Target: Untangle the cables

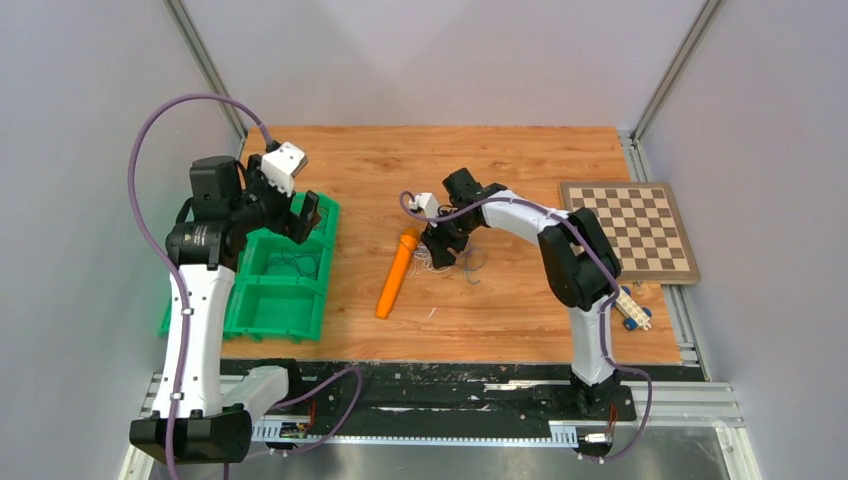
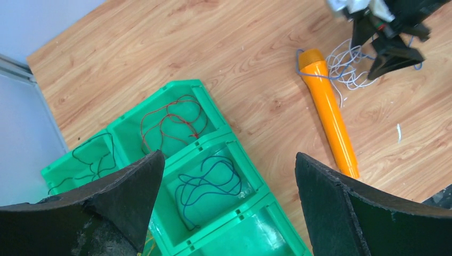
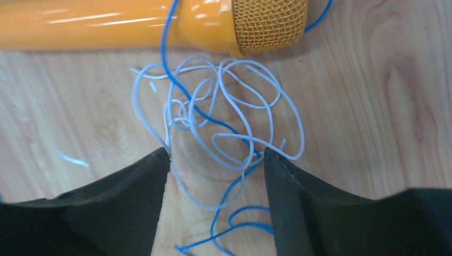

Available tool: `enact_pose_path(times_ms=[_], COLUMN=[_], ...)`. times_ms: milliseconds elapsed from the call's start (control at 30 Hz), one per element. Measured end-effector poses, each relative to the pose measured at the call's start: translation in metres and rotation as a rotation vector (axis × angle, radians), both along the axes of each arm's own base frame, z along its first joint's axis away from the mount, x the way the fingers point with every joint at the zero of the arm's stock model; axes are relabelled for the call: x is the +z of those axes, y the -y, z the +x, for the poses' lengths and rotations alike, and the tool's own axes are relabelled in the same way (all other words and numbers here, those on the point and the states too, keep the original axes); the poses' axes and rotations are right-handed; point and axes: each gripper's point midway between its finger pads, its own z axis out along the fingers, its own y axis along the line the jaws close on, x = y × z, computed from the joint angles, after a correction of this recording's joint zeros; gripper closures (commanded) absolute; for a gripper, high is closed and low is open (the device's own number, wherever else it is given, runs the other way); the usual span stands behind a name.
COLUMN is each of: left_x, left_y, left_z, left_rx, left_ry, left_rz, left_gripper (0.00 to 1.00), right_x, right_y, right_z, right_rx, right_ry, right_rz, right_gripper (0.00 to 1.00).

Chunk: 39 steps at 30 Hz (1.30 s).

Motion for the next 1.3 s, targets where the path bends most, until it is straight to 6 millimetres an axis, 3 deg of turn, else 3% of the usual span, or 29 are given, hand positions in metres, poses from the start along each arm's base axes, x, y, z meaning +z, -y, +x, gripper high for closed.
enact_pose_path(times_ms=[133,200,300,367,433,567,700,833,1000,1133,1300], left_x=[0.003,0.008,0.013,0.014,0.010,-0.003,-0.011,-0.010,-0.005,-0.007,-0.021], left_y=[0.005,0.009,0.019,0.029,0.041,0.070,0.105,0.139,0.177,0.194,0.202], left_z=[0.002,0.003,0.004,0.001,-0.004,-0.011,-0.015,-0.021,-0.036,-0.044,-0.048], left_rx=[-0.010,-0.017,-0.052,-0.097,-0.154,-0.278,-0.404,-0.516,-0.654,-0.719,-0.752], left_ry=[0.016,0.028,0.047,0.058,0.055,0.017,-0.025,-0.032,-0.013,-0.015,-0.042], left_rz=[-0.029,-0.054,-0.105,-0.145,-0.182,-0.237,-0.286,-0.320,-0.333,-0.335,-0.329], left_gripper=[0.02,0.06,0.12,0.15,0.20,0.30,0.37,0.44,0.35,0.37,0.42], right_x=[-0.017,-0.018,-0.013,0.006,0.040,0.132,0.185,0.194,0.195,0.206,0.222], right_y=[-0.005,-0.004,0.003,0.005,0.003,-0.005,-0.008,-0.016,-0.026,-0.029,-0.028], right_z=[0.007,0.006,-0.006,-0.017,-0.022,-0.030,-0.047,-0.064,-0.079,-0.090,-0.097], right_rx=[0.021,0.029,0.047,0.064,0.085,0.140,0.191,0.235,0.278,0.300,0.303], right_ry=[0.012,0.015,0.007,0.018,0.069,0.252,0.351,0.351,0.336,0.352,0.368], right_rz=[-0.001,0.008,0.028,0.057,0.114,0.273,0.374,0.404,0.417,0.440,0.469], right_gripper=[0.87,1.00,1.00,1.00,1.00,1.00,1.00,1.00,1.00,1.00,1.00])
